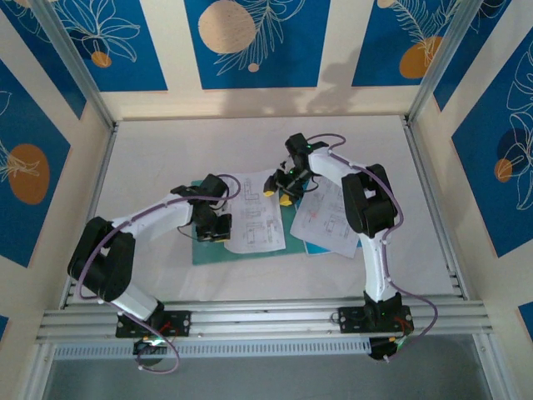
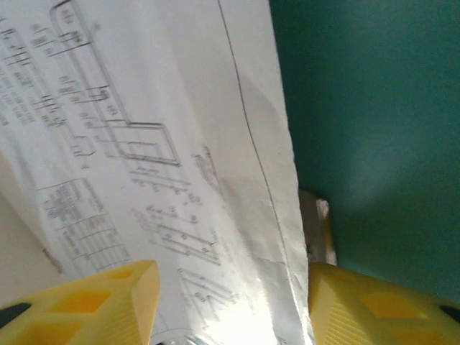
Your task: Put the files into the folder
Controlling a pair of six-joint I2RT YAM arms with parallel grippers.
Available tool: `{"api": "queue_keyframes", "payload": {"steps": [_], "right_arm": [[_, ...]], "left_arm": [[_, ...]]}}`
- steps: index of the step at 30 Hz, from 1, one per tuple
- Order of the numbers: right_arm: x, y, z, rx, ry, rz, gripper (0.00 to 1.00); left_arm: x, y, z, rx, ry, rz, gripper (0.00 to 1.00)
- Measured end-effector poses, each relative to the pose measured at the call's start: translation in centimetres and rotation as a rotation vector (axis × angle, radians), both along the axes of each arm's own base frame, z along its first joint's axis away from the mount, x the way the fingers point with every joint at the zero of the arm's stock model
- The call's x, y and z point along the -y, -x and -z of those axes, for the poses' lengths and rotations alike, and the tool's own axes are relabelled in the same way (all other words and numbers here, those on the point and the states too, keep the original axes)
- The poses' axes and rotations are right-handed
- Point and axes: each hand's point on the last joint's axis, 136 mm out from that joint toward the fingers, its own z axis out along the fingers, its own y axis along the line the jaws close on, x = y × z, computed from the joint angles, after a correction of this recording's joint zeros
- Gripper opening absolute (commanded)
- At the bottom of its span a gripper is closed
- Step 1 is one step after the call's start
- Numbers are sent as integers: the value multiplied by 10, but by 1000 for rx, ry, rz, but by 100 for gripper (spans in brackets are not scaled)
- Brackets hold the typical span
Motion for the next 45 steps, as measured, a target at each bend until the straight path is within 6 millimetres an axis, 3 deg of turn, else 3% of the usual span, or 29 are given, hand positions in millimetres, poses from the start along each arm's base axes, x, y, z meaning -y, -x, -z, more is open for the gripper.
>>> {"api": "queue_keyframes", "payload": {"steps": [10, 21, 26, 33, 38, 41, 43, 45], "right_arm": [[-14, 14, -46, 33, -173, -14, 53], [-14, 46, -19, -41, -150, -52, 52], [-20, 59, -16, -32, -129, -96, 49], [-21, 71, -14, -14, -92, -127, 30], [-14, 70, -7, 11, -30, -129, 1], [-6, 68, -8, 44, 21, -133, 0], [-1, 66, -11, 80, 56, -143, 0], [6, 64, -17, 125, 92, -157, 0]], "left_arm": [[0, -1, 0, 4, 3, 0, 0], [1, -2, 0, 8, 6, -4, 0], [1, -1, 2, 6, 5, -4, 0], [2, -3, 1, 13, 9, -4, 0], [2, -3, 1, 13, 9, -4, 0], [2, -3, 1, 12, 9, -8, 0], [1, -3, 1, 10, 9, -12, 17], [0, -2, 2, 4, 9, -26, 28]]}}
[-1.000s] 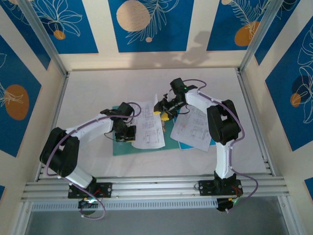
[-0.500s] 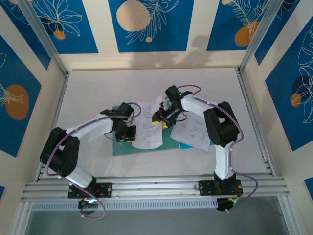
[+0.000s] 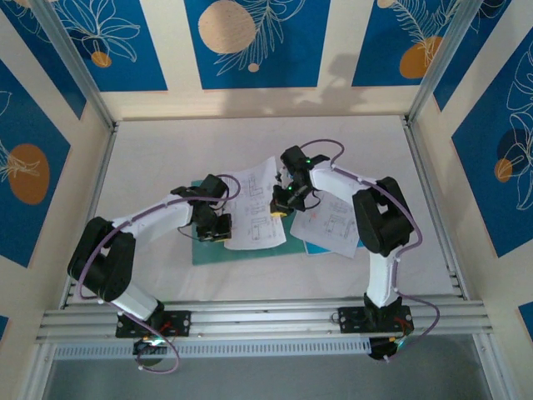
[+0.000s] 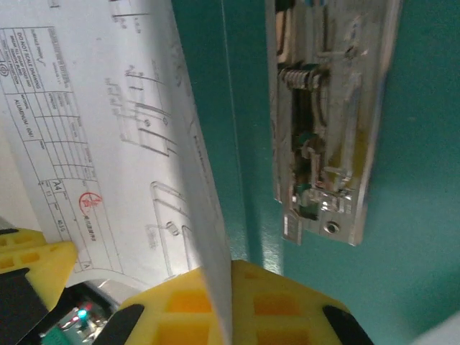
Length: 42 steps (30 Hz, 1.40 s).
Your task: Put the files into the folder
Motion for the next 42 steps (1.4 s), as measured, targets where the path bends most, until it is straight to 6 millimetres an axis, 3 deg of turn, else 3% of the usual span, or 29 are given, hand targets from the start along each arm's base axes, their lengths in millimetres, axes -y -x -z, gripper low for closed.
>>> {"api": "queue_keyframes", "payload": {"steps": [3, 8, 16, 19, 31, 36, 42], "right_arm": [[9, -5, -15, 92, 40, -27, 0], [22, -14, -53, 280, 76, -81, 0], [35, -8, -99, 534, 119, -189, 0], [31, 1, -104, 600, 127, -248, 0], [-8, 7, -114, 769, 83, -418, 0], [-25, 12, -108, 790, 75, -499, 0], [-31, 16, -106, 797, 63, -545, 0]], "left_arm": [[-10, 1, 1, -9, -2, -51, 32], [-44, 2, 3, -30, -11, -190, 29], [-88, 19, 18, -106, -38, -367, 6], [-97, 28, 25, -135, -47, -407, 0], [-106, 48, 35, -173, -54, -454, 0], [-107, 51, 34, -168, -50, -466, 0], [-108, 55, 33, -158, -44, -472, 0]]}}
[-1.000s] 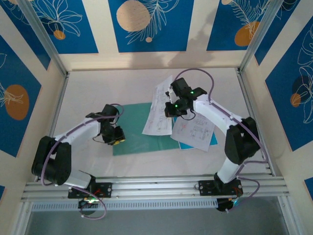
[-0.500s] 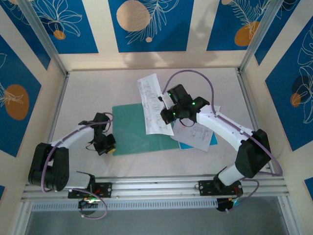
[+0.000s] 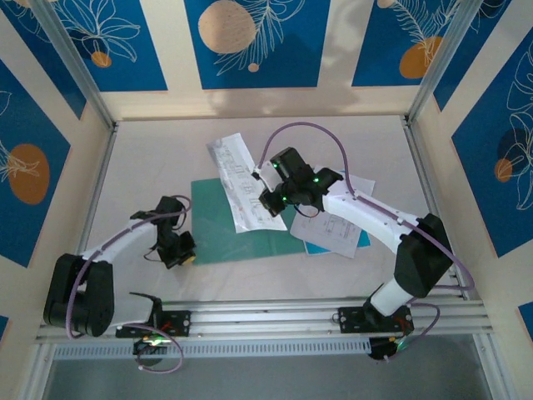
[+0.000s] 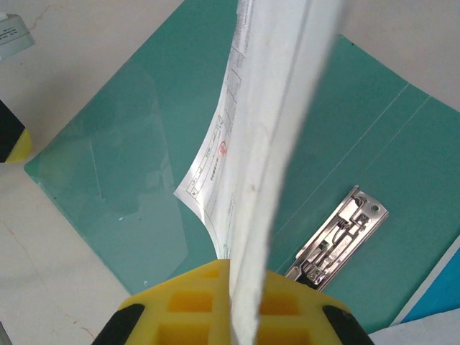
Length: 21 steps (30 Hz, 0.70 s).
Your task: Put the files into the folder
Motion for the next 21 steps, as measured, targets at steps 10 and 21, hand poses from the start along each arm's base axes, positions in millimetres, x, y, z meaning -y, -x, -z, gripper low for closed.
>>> {"api": "queue_keyframes", "payload": {"steps": [10, 21], "right_arm": [[-11, 13, -2, -70, -73, -69, 0], [-1, 21, 5, -219, -177, -104, 0]], "left_arm": [[-1, 4, 1, -2, 1, -6, 0], [-1, 6, 2, -8, 0, -10, 0]]}}
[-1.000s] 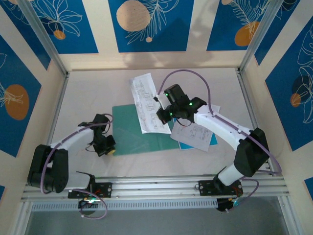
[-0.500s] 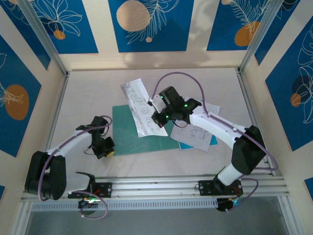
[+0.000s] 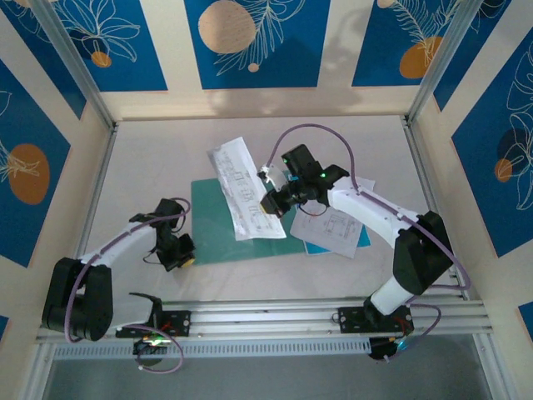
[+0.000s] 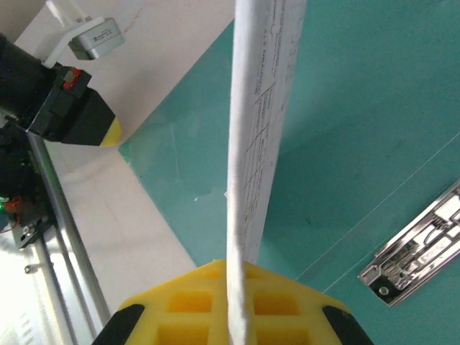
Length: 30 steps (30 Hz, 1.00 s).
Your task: Put the files into the folder
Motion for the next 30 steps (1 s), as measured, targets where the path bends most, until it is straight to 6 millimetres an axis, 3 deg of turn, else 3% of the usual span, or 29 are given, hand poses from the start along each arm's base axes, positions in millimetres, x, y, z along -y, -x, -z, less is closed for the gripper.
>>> {"api": "queue_keyframes", "payload": {"steps": [13, 23, 30], "right_arm": [[19, 15, 41, -189, -28, 32, 0], [14, 2, 76, -308, -57, 89, 0], [23, -13, 82, -343, -81, 152, 0]], "left_arm": [[0, 1, 1, -3, -2, 0, 0], [-5, 1, 11, -28, -10, -26, 0], [-4, 1, 11, -24, 2, -42, 0]]}}
